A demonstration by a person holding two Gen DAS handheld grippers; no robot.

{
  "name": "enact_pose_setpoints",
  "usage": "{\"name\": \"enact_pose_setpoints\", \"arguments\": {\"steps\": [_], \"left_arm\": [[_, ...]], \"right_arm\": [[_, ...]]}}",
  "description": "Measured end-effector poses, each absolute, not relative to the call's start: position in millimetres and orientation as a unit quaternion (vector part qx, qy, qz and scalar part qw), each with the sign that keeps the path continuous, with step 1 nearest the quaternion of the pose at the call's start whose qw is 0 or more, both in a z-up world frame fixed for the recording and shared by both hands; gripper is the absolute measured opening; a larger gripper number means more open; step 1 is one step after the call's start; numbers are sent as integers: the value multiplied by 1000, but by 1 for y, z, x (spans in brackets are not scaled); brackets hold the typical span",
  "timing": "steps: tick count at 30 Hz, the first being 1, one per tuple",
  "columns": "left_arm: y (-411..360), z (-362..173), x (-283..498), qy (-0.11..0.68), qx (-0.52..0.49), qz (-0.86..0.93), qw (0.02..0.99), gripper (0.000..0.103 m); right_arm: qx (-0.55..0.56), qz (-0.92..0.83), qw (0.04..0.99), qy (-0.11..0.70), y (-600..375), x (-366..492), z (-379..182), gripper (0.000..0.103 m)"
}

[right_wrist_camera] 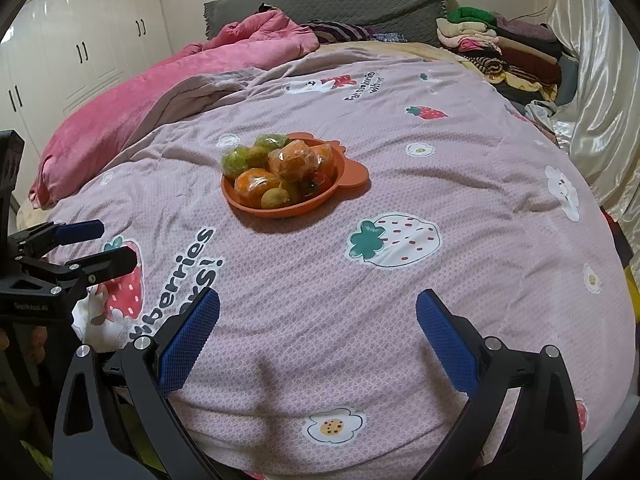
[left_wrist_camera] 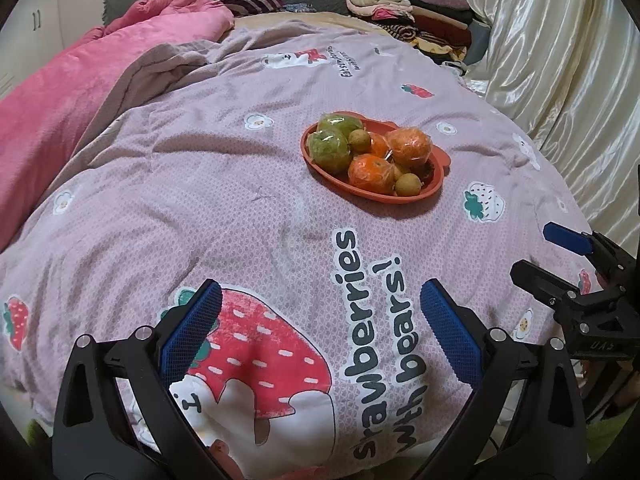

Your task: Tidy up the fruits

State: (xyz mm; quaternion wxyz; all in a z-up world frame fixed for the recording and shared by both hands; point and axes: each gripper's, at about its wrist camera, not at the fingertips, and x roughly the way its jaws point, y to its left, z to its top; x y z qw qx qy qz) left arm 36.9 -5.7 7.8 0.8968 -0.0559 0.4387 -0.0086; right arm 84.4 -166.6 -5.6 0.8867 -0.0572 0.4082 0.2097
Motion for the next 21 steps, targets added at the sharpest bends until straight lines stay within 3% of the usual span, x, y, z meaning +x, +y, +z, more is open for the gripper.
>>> {"name": "enact_pose_setpoints", "arguments": {"steps": [21], "left_arm": [[-8, 7, 37, 440, -44, -3, 897, 93]], "right_arm": [[-60, 209, 886, 410, -167, 83, -6, 98]]}}
